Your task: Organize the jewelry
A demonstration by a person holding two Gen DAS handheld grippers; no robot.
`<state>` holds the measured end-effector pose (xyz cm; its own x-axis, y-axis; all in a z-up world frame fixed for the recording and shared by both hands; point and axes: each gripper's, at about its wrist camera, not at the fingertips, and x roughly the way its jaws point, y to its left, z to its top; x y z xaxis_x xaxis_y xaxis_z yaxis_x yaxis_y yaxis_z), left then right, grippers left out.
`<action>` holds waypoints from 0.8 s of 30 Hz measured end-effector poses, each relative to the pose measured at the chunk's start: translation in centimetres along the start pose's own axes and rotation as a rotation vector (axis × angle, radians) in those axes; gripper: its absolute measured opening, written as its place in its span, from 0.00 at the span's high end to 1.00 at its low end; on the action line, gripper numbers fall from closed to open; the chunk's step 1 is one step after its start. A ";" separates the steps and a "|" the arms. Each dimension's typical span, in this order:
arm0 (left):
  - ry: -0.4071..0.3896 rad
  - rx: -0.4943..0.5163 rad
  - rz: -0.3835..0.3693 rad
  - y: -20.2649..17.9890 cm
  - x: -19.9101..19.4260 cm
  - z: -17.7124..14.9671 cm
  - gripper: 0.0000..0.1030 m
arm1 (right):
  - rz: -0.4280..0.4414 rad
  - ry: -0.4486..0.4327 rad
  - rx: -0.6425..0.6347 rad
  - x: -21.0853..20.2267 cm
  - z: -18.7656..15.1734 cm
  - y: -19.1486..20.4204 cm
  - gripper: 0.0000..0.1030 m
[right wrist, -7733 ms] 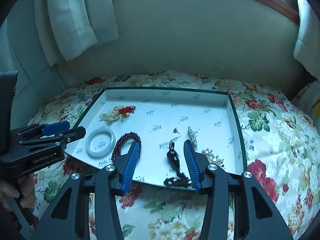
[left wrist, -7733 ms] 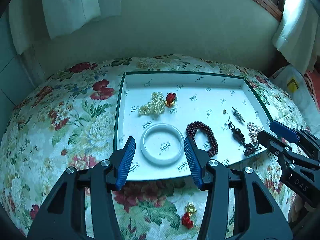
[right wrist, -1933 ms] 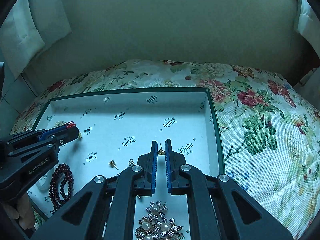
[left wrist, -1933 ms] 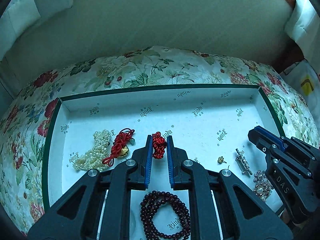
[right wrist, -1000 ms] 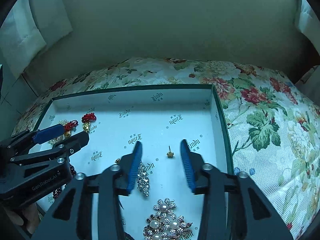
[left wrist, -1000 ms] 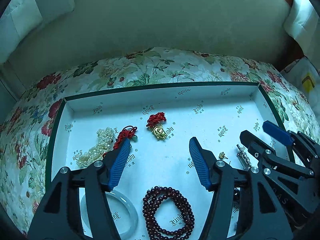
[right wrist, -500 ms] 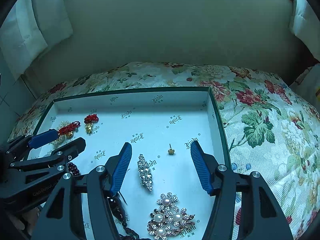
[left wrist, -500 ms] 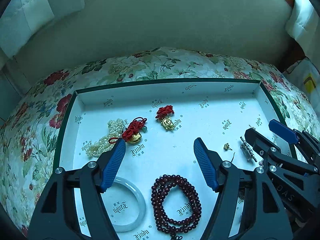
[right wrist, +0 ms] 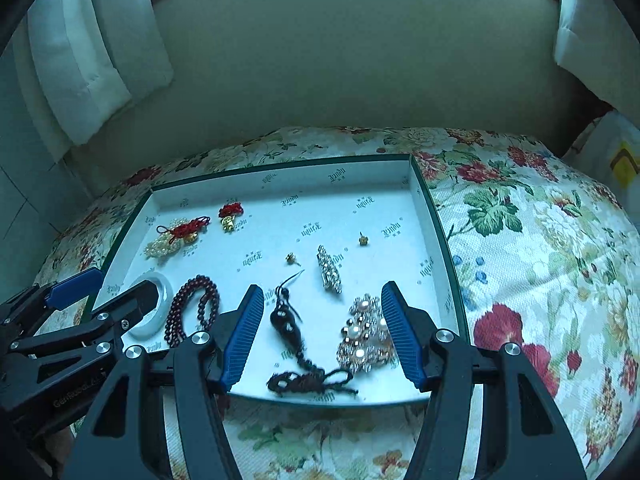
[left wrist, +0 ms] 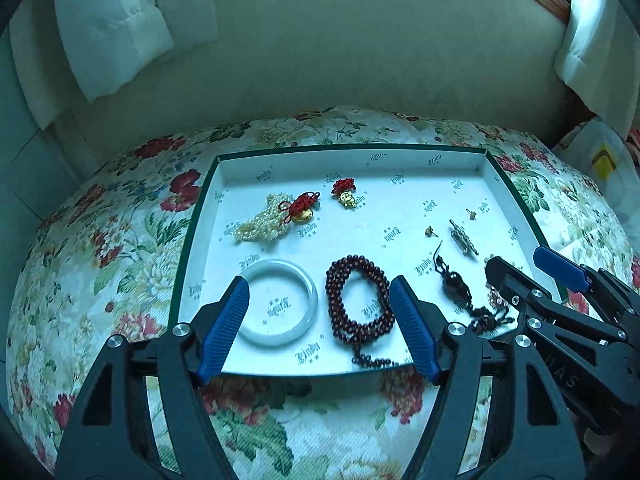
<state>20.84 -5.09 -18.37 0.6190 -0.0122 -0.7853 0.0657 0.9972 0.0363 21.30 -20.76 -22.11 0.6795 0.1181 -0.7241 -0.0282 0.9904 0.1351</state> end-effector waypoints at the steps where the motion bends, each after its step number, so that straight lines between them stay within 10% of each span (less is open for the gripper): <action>1: 0.001 -0.002 0.001 0.1 -0.7 -0.4 0.30 | -0.002 0.001 -0.004 -0.6 -0.4 0.2 0.41; 24: -0.291 -0.046 0.001 1.3 -22.2 -3.9 0.20 | -0.004 -0.264 -0.112 -21.4 -2.5 4.6 0.36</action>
<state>4.11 -3.26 -3.33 0.8181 -0.0250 -0.5745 0.0331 0.9994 0.0037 4.77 -18.58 -7.71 0.8465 0.1065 -0.5216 -0.0963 0.9943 0.0467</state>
